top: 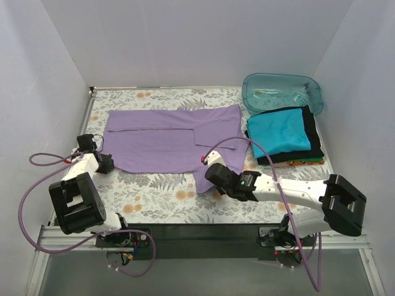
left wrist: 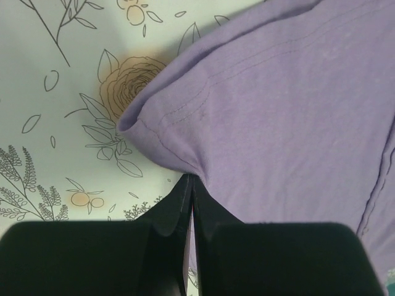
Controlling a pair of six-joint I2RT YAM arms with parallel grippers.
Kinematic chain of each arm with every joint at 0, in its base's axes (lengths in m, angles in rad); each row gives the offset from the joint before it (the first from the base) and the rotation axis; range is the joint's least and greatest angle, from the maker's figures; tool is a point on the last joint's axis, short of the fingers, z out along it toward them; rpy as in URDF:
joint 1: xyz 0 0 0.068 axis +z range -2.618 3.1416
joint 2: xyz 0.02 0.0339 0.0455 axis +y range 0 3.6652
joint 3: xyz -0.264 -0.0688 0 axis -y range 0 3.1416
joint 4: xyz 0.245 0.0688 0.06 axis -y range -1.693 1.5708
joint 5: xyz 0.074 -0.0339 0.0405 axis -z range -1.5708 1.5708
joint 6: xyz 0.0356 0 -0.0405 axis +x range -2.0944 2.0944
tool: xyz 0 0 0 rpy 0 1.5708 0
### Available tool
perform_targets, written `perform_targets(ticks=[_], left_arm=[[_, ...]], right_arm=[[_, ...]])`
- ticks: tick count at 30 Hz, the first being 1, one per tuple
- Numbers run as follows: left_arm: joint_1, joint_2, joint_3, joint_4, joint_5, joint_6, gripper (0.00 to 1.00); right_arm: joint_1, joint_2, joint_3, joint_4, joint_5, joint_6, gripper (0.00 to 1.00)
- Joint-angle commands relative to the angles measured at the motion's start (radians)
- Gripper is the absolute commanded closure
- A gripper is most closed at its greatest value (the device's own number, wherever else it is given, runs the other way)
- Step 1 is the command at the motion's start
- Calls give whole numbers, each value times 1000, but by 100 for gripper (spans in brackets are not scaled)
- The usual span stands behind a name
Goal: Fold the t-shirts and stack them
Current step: Fold the tshirt
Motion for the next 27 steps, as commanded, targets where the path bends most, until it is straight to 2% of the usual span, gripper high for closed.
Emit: perform_targets(ticks=[1, 10, 12, 15, 16, 17, 18, 19, 22, 24, 27], left_arm=[[0, -35, 37, 13, 33, 9, 100], [0, 17, 157, -2, 41, -5, 100], [-3, 141, 273, -14, 98, -3, 100], [-3, 135, 263, -109, 41, -14, 98], [-3, 132, 260, -134, -10, -20, 91], [-3, 125, 234, -147, -25, -23, 69], [-1, 123, 221, -142, -50, -25, 63], [-1, 128, 201, -138, -53, -25, 52], [-3, 172, 195, -166, -58, -25, 44], [-1, 191, 160, -187, -90, -84, 43], [-3, 221, 114, -97, -52, -139, 43]], right_arm=[[-54, -25, 60, 19, 47, -47, 99], [-261, 38, 204, 137, -117, -239, 99], [-425, 191, 412, 140, -200, -350, 99], [-444, 214, 445, 134, -225, -356, 99], [-446, 213, 433, 134, -240, -352, 99], [-446, 207, 425, 135, -261, -343, 99], [-446, 204, 407, 135, -272, -342, 99], [-446, 199, 392, 135, -275, -334, 99], [-446, 182, 366, 135, -297, -332, 99], [-446, 167, 346, 143, -314, -332, 99], [-446, 161, 329, 148, -326, -337, 99]])
